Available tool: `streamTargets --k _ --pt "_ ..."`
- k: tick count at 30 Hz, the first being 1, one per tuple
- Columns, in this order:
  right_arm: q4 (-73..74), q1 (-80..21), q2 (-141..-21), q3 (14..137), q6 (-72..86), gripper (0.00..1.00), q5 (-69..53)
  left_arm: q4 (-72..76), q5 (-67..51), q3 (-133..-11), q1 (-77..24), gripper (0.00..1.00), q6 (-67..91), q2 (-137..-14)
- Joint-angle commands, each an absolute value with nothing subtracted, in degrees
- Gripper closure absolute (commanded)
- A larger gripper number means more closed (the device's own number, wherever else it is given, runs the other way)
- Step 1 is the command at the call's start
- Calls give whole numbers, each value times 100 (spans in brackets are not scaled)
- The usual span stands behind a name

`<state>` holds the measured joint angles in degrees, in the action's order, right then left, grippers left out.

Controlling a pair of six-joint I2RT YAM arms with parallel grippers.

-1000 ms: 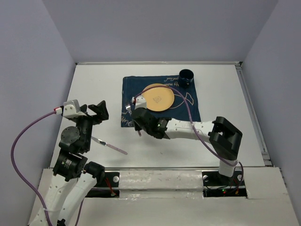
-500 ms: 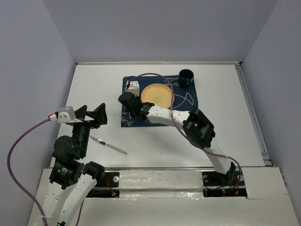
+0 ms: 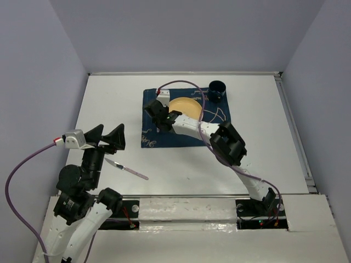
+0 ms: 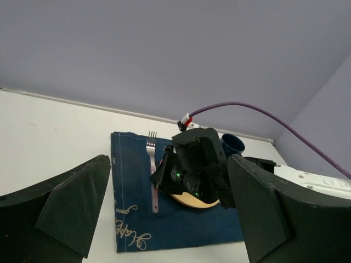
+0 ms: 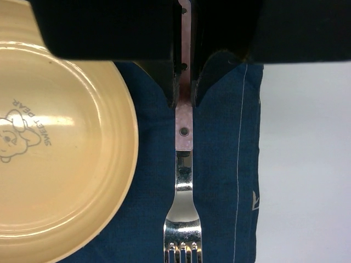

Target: Set the dinner table for one person

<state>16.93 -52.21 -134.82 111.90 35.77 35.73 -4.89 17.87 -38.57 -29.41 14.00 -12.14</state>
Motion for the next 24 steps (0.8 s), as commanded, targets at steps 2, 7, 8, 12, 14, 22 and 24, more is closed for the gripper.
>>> streamTargets --k 2,7,8,12,14,22,24 --pt "1845 -5221 -13824 11680 3753 100 3419 -360 1942 -3850 -3032 1 1336 -1090" --pt "1942 -5168 -13913 11777 3814 100 3358 -369 1925 -3850 -3067 1 1327 -1107" --pt "1951 -5168 -13913 11769 3841 100 3331 -352 1916 -3841 -3067 1 1318 -1116" --pt "1960 -5106 -13983 11821 3815 97 3200 -352 1934 -3841 -3076 1 1310 -1142" --pt "1960 -5106 -14018 11856 3806 85 3156 -352 1942 -3841 -3076 1 1318 -1160" --pt "2004 -5106 -13668 11901 3648 61 3050 -352 1969 -3841 -3076 1 1310 -1230" --pt "1960 -5106 -13292 11682 3578 61 2910 -360 1995 -3841 -3076 1 1292 -1239"
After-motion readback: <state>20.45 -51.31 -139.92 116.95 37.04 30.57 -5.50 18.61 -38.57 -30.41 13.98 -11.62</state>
